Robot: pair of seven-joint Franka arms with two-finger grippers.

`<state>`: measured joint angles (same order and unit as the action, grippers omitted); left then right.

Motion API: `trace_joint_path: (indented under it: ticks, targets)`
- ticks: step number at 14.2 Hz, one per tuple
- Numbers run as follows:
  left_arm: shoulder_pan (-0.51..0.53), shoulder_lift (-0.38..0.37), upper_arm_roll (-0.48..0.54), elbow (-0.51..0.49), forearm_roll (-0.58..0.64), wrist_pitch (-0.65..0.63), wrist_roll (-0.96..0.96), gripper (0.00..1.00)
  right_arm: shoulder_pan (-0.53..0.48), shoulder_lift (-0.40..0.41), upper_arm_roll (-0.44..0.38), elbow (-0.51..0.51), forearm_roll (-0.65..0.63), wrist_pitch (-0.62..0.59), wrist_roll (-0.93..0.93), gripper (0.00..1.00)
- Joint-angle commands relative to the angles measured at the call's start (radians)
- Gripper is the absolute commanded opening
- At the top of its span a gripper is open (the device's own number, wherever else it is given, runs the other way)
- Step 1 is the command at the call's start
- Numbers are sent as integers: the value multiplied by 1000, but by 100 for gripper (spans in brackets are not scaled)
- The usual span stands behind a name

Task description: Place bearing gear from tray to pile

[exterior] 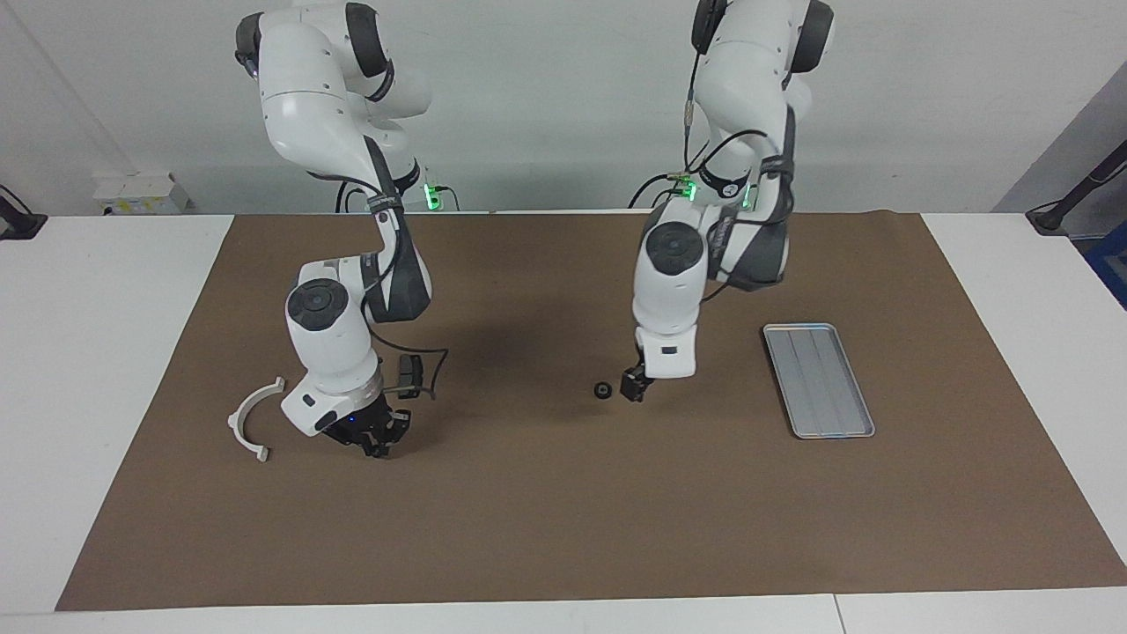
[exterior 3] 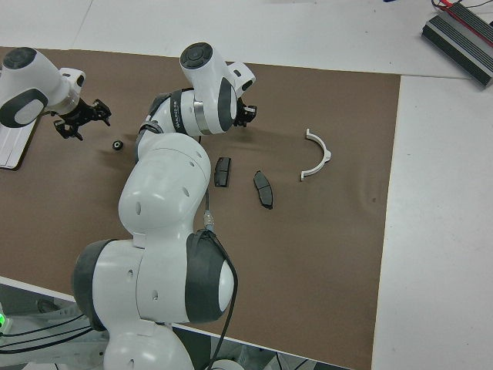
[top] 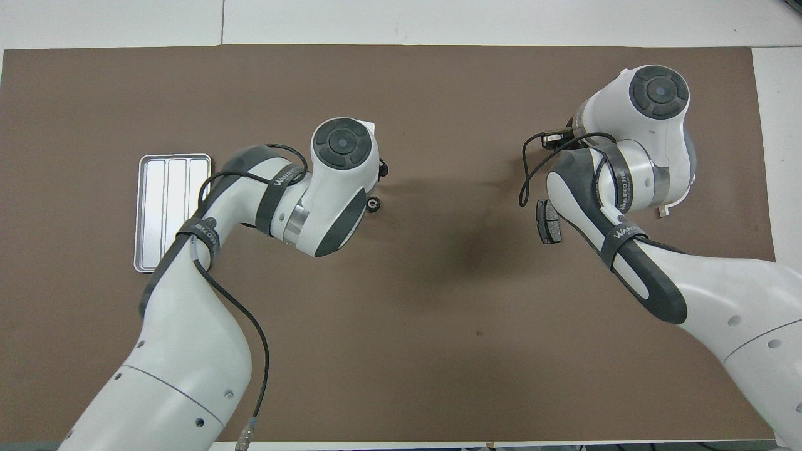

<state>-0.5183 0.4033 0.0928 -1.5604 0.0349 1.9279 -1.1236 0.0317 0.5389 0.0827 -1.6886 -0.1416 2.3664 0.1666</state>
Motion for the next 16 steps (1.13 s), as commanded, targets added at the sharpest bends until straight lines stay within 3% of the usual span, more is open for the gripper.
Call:
trace_joint_path:
  ticks: [1,4,7,8,9,10,13,16]
  targets:
    - [179,-194,-13,-59,13,-148,250,100,-30,-8,16,-52,16,56,-38,0]
    - [322,-302,-11,-62,11,-286,551,100,-29,-8,16,-54,16,57,-35,0]
    - [398,-376,-13,-69,11,-369,724,100,-26,-8,16,-54,16,56,-30,0]
    - [411,-383,-15,-73,11,-365,738,100,-23,-8,16,-53,16,57,-27,19]
    - [419,-386,-16,-96,11,-347,743,100,-23,-7,16,-52,16,57,-27,49]
    - [419,-397,-16,-121,11,-328,740,100,-23,-7,16,-52,16,57,-27,99]
    - [432,-406,-13,-133,8,-317,739,100,-16,-10,16,-37,16,28,-27,100]
    - [448,-403,-19,-127,3,-302,740,100,34,-16,16,108,13,-192,-16,100]
